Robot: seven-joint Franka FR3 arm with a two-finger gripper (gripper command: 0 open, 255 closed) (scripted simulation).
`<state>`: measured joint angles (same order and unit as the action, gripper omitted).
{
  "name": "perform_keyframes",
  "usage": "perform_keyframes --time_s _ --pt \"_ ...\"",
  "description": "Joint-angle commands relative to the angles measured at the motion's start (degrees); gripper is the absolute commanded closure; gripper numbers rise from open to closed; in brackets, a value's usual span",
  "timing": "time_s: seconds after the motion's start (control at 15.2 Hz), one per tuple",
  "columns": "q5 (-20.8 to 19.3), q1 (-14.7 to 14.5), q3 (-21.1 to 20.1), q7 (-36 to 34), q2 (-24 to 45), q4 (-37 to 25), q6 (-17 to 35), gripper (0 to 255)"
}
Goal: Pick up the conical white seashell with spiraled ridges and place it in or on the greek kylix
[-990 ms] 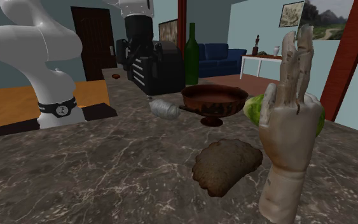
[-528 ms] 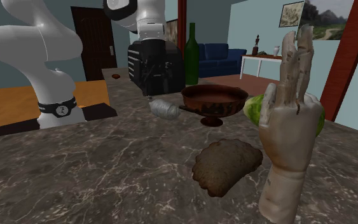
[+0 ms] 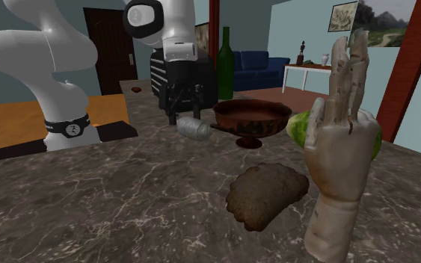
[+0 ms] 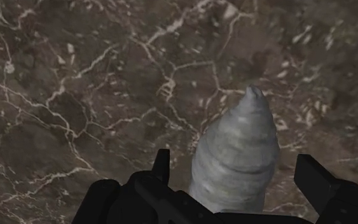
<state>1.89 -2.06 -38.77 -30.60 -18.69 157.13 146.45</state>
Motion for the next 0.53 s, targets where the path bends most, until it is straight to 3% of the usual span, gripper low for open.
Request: perform_keyframes --time_s 0.0,0.26,0.33,0.46 --pt "-0.14 0.12 -0.10 -0.11 0.18 0.04 0.23 0" --pt "-0.13 0.11 -0.09 -0.11 0.17 0.04 0.22 0" --pt "-0.13 0.11 -0.09 -0.11 0.17 0.04 0.22 255" --pt "-0.14 0.11 -0.09 -0.11 0.17 0.04 0.22 255"
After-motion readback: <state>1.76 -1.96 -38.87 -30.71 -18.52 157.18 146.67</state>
